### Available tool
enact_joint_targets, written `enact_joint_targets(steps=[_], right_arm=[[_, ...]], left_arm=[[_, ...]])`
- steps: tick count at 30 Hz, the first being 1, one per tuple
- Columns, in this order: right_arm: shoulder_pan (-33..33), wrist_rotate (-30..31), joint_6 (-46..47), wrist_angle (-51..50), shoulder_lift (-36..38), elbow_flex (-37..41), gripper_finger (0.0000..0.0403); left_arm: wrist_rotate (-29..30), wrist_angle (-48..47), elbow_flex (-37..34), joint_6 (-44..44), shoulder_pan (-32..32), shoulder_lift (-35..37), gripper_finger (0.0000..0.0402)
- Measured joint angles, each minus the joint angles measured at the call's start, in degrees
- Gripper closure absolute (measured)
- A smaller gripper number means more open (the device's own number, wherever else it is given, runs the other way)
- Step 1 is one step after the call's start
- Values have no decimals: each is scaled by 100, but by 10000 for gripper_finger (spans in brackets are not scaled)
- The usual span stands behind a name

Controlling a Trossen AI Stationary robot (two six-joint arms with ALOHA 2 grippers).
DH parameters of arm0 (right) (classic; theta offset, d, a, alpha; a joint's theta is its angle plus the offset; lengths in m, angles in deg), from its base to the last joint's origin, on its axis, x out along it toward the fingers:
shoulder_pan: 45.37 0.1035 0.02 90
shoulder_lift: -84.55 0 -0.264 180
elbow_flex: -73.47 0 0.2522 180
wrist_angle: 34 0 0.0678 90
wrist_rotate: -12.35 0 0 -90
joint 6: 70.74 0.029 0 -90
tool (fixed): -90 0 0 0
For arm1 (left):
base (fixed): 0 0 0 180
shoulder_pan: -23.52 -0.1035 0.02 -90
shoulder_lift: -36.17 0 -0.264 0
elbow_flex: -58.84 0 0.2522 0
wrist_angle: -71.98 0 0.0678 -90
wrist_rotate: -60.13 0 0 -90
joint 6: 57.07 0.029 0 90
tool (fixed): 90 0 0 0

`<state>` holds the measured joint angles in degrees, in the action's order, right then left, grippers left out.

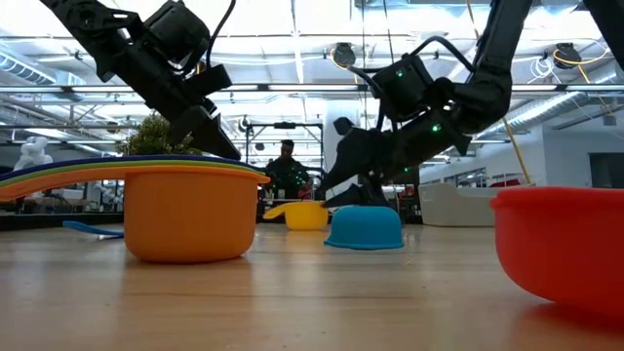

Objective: Nest measuring cups in basket
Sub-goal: Stack the yellow measuring cup on the dark blue measuring cup

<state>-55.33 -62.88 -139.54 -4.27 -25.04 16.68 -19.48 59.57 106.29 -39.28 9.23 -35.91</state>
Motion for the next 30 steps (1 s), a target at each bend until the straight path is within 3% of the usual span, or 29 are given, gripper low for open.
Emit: enact_joint_targets(steps=[9,17,25,30], right_arm=[[0,-70,-30,265,-163,10,336],[13,-98,62,218,-171,17,397],[614,846,-294,386,225,66,401],[1111,1564,600,-21,1051,34,402]], left_arm=[[0,-40,0,-4,0,0,339],[10,-38,0,168,0,0,339],[61,-36,1,197,0,0,339],[51,-46,44,-156,181,292,339]])
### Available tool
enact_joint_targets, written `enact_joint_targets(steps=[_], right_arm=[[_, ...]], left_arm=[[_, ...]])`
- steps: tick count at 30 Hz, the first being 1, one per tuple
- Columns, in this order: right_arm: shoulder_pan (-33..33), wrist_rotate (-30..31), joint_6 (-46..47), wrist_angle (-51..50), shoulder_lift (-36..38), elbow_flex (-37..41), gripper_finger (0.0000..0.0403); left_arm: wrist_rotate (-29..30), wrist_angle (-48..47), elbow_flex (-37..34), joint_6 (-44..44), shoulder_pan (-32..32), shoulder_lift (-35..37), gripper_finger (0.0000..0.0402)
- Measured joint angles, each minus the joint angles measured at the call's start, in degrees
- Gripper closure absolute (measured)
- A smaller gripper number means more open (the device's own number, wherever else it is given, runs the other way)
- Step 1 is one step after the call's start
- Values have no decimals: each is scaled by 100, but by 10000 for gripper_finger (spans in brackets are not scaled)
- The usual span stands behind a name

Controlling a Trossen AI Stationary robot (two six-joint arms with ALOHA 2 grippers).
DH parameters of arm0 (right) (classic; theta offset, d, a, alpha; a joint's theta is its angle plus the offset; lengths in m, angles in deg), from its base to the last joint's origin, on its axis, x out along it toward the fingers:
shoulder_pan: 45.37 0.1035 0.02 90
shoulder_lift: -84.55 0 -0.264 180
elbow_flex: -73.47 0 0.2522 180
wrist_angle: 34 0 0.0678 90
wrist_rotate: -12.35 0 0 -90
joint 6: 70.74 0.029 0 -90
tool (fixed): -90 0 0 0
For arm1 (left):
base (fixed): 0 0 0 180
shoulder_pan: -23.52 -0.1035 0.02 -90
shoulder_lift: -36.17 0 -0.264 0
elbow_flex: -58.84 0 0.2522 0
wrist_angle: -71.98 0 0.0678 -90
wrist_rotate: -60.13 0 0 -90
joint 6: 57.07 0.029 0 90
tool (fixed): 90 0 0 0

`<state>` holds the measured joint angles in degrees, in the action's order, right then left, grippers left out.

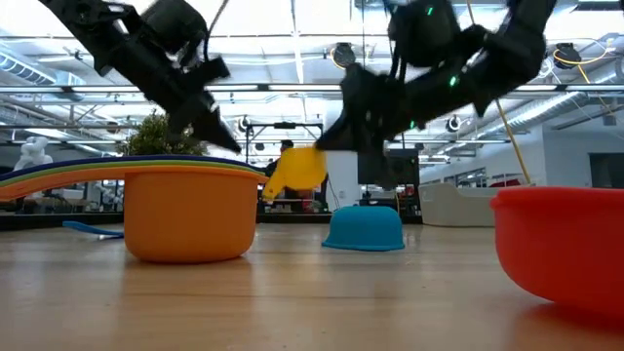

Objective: Nest measuring cups in basket
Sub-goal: Stack the yellow measuring cup on the dark blue measuring cup

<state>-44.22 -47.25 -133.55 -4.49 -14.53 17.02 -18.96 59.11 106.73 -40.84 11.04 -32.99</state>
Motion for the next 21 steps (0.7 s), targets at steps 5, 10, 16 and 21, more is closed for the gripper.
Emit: enact_joint_targets(steps=[5,10,16,21], right_arm=[[510,380,1079,-575,831,8,402],[993,393,1941,-688,1481,1,402],[1491,385,2602,-629,1973,-1,403],[2042,649,2850,-519,2102,-1,403]], left_arm=[[-21,-271,7,-421,442,550,339],[3,-617,0,-1072,1147,796,339],[642,-319,0,-1653,2375,850,339],[1393,200,-2,-1792,3442,851,339]])
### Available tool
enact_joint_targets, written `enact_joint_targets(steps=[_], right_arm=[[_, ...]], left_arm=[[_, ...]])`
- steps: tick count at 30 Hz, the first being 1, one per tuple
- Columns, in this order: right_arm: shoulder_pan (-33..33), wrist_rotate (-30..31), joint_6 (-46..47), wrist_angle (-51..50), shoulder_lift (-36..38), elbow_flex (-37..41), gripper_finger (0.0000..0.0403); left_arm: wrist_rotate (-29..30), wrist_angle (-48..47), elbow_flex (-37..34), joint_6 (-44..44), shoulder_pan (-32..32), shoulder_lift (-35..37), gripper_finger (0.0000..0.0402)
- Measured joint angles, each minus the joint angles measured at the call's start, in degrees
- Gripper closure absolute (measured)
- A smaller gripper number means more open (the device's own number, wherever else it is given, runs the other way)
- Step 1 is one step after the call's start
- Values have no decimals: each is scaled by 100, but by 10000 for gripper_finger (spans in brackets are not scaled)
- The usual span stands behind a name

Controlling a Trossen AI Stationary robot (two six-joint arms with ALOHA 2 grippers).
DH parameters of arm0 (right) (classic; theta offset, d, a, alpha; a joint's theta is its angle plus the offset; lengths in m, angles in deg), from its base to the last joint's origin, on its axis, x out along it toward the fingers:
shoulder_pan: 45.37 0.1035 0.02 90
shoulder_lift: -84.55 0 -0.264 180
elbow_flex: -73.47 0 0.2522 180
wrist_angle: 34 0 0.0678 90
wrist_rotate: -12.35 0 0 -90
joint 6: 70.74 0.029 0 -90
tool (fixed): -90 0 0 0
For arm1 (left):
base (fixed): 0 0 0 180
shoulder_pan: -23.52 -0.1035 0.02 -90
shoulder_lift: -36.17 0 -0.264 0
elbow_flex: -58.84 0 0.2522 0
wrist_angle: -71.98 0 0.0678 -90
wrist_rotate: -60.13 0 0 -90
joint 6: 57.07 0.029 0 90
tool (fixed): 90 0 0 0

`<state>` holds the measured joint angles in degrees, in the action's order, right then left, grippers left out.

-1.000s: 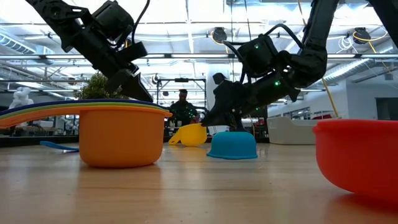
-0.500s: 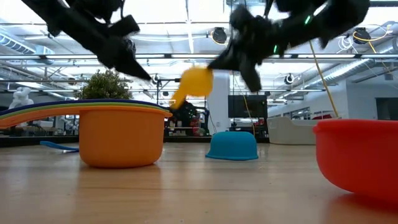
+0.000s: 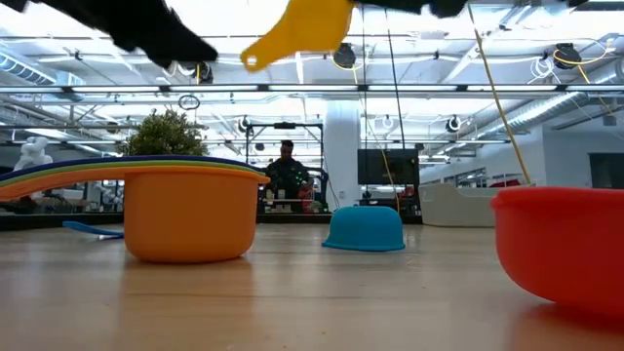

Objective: Nest measuring cups in basket
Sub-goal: Stack the yellow measuring cup on the dark blue measuring cup

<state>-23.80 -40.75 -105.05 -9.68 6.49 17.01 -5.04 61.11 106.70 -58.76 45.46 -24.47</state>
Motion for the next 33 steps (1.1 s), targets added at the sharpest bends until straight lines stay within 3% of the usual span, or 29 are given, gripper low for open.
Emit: enact_joint_targets(steps=[6,15,21,27,33], right_arm=[[718,817,52,291,57,0,403],[1443,810,622,605,55,0,403],[1529,802,494,715,55,0,403],[1530,790,121,764,77,-3,403],[1488,763,-48,835,77,-4,403]], left_arm=[[998,239,0,-172,1024,-5,339],[1902,1035,0,80,2106,-330,339],[2068,1750,0,464,2163,-844,339],[2067,1850,8,482,2071,-1085,335],[2069,1847,9,526,2073,-1099,262]])
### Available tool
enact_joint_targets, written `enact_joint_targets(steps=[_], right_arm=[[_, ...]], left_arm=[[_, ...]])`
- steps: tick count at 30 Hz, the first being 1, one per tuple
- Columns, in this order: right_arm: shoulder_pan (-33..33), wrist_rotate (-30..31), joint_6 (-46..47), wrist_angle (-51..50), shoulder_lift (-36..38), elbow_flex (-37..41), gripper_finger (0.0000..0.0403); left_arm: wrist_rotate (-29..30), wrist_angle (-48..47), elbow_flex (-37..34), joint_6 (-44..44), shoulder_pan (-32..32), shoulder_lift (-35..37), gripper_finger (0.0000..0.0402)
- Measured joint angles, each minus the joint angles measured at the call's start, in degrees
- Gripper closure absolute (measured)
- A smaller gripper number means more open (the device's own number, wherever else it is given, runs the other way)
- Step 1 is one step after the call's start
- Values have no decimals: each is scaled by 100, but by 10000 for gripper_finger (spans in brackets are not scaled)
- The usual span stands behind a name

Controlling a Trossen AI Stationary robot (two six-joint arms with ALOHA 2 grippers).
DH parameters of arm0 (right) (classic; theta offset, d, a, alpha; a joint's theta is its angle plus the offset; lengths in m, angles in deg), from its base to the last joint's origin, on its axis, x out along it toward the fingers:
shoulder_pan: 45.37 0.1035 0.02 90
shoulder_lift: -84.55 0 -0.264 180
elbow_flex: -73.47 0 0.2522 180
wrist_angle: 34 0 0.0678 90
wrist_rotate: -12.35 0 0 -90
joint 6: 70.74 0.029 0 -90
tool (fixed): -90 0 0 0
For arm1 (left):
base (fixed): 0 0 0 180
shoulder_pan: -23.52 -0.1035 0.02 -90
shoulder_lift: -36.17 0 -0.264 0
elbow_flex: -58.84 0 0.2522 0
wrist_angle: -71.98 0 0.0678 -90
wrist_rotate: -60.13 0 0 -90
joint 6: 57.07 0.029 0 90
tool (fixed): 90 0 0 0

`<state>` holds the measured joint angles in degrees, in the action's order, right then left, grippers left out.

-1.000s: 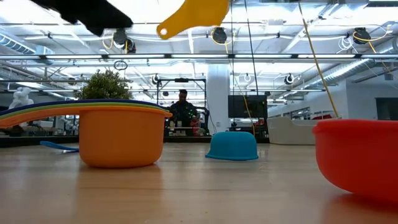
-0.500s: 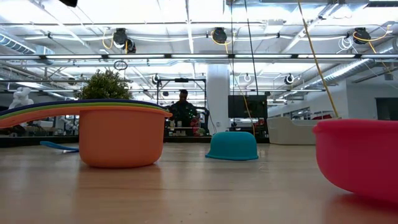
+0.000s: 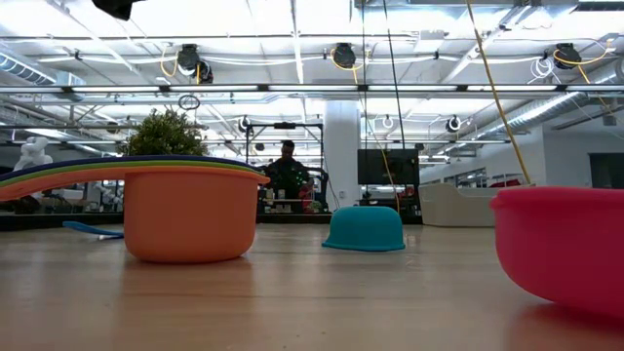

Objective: Nest measuring cups in basket
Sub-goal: Stack the yellow measuring cup on the dark blue measuring cup

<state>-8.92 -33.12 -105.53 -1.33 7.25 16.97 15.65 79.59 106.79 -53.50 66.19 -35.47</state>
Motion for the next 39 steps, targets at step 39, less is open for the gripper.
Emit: enact_joint_targets(steps=[39], right_arm=[[-999,-1631,1476,1868,-978,0,403]], left_arm=[[796,986,9,724,46,2,158]])
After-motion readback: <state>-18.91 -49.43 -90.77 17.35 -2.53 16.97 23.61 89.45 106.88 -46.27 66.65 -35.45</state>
